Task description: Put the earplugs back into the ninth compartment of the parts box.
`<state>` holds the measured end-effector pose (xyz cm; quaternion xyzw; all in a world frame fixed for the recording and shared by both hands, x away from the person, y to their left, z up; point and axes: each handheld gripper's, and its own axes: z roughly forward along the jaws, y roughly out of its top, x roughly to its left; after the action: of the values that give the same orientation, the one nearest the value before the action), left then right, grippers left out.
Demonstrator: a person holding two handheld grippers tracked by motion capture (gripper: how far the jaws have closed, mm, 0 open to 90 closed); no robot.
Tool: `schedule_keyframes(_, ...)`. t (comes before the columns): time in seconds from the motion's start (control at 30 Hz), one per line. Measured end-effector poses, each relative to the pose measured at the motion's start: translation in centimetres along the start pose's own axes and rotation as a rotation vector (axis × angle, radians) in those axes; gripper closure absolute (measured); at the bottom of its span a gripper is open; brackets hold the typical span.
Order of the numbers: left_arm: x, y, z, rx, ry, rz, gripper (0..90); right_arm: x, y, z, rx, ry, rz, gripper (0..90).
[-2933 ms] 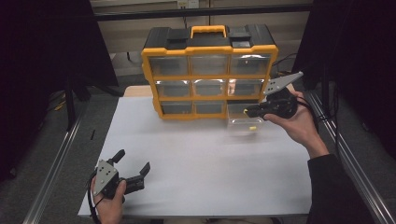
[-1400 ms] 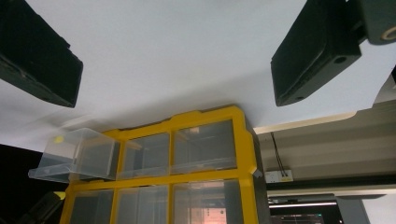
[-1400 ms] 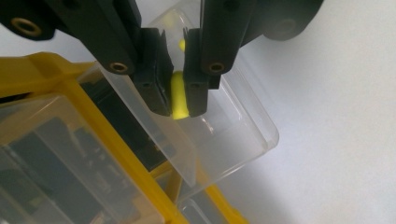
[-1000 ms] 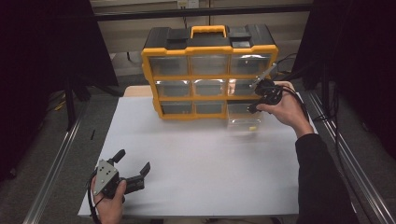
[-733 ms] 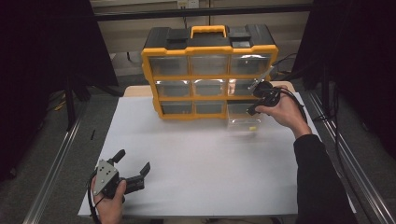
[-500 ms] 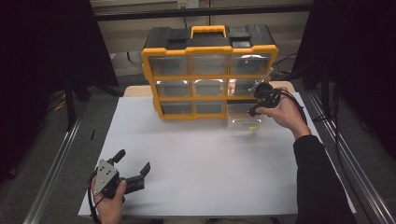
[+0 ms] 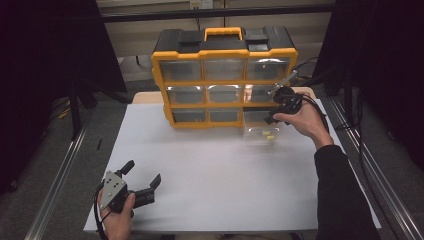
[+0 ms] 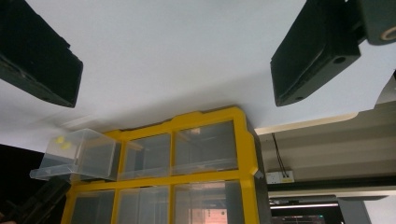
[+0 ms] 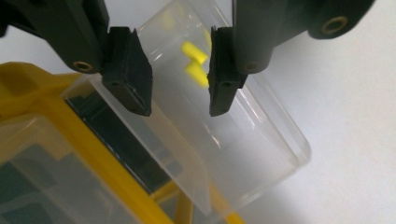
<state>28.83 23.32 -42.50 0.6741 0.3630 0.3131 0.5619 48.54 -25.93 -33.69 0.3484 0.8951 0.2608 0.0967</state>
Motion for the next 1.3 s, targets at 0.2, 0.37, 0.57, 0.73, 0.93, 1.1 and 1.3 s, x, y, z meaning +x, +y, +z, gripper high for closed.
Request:
schedule_keyframes(0.2,0.0,0.0,0.1,-0.002,-0.002,-0.010,2.3,0.0,-0.4,-0.9,-0.072,-0.020,0.029,33.4)
schedule_keyframes(0.37,0.0,0.0,0.0,-0.001,0.002,-0.001,2.3,0.0,-1.1,-1.1,-0.114,-0.049,0.057,17.6)
schedule_keyframes(0.57,0.0,0.0,0.1,-0.001,-0.001,-0.005,2.3,0.1,-2.5,-1.1,-0.170,-0.071,0.090,10.4)
schedule_keyframes(0.73,0.0,0.0,0.0,0.000,0.005,0.000,2.3,0.4,-3.4,-1.6,-0.257,-0.078,0.130,4.2)
schedule_keyframes(0.93,-0.1,0.0,0.1,-0.003,0.001,-0.011,2.3,0.9,-4.6,-1.8,-0.302,-0.082,0.149,3.9)
schedule_keyframes(1.1,-0.1,0.0,0.1,-0.001,0.000,-0.011,2.3,1.5,-5.6,-1.8,-0.365,-0.082,0.172,4.1)
schedule_keyframes(1.3,0.1,-0.1,0.2,0.003,0.014,-0.011,3.1,2.6,-7.0,-1.4,-0.430,-0.116,0.190,3.6)
